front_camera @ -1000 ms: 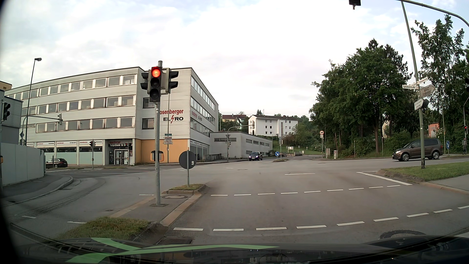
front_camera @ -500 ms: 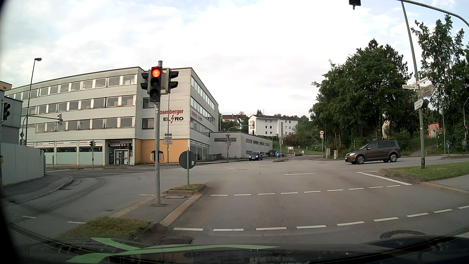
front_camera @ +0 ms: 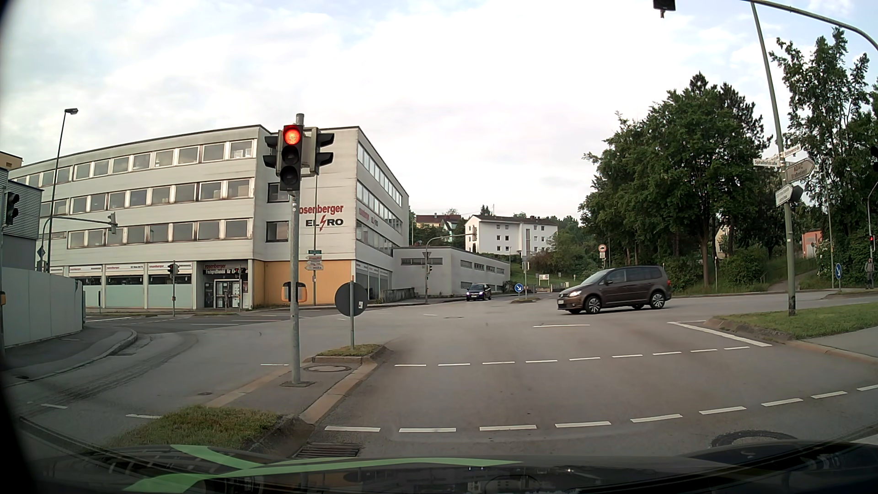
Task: Follow the waypoints while adhering to traffic rules and regulations
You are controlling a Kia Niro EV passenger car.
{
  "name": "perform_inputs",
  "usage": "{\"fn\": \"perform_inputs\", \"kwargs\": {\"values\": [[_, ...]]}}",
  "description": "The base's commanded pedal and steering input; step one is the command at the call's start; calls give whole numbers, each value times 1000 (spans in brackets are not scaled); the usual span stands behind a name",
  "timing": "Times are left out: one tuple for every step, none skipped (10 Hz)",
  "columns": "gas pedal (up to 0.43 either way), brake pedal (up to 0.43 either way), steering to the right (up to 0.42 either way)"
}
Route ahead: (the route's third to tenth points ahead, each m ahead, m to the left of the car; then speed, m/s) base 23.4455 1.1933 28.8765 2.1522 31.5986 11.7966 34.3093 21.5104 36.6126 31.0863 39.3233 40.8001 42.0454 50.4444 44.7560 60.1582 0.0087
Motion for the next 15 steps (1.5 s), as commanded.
{"fn": "perform_inputs", "kwargs": {"values": [[0,238,-20],[0,238,-20],[0,238,-20],[0,238,-20],[0,238,-20],[0,238,-20],[0,238,-20],[0,238,-20],[0,238,-20],[0,238,-20],[0,238,-20],[0,238,-20],[0,238,-20],[0,238,-20],[0,238,-20]]}}
